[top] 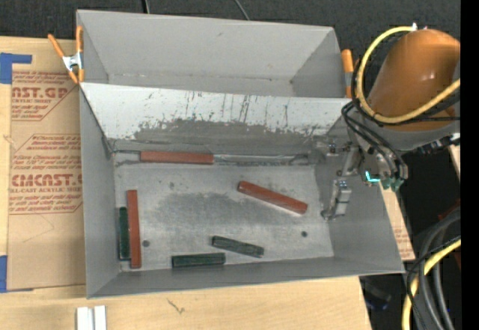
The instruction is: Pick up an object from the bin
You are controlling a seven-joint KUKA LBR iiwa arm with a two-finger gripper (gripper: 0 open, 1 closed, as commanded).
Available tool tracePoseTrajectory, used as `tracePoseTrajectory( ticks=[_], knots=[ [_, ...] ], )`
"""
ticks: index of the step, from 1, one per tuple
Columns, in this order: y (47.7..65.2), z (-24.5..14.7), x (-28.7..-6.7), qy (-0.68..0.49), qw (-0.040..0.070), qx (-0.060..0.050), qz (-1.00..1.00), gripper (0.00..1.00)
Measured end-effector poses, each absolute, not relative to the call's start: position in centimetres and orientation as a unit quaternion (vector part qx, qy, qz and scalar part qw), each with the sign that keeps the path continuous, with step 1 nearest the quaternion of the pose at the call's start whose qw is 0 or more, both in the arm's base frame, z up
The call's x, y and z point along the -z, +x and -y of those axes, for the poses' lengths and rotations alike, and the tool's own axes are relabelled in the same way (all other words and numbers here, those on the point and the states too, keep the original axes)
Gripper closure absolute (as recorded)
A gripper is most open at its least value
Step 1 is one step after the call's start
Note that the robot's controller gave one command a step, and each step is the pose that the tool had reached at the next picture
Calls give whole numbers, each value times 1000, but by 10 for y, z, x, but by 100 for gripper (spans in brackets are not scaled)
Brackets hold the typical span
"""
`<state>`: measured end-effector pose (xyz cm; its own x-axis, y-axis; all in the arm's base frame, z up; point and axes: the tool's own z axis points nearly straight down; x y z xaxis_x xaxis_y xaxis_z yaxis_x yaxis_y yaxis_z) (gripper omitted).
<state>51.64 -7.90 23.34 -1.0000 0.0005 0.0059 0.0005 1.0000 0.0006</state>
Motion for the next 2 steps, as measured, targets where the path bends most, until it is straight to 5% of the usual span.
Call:
tracePoseTrajectory(
  ticks=[1, 2],
  knots=[
    [518, 79, -237, 0, -1, 0, 1000, 0],
    [541, 65, -168, -11, -4, 0, 1000, 0]
  ],
)
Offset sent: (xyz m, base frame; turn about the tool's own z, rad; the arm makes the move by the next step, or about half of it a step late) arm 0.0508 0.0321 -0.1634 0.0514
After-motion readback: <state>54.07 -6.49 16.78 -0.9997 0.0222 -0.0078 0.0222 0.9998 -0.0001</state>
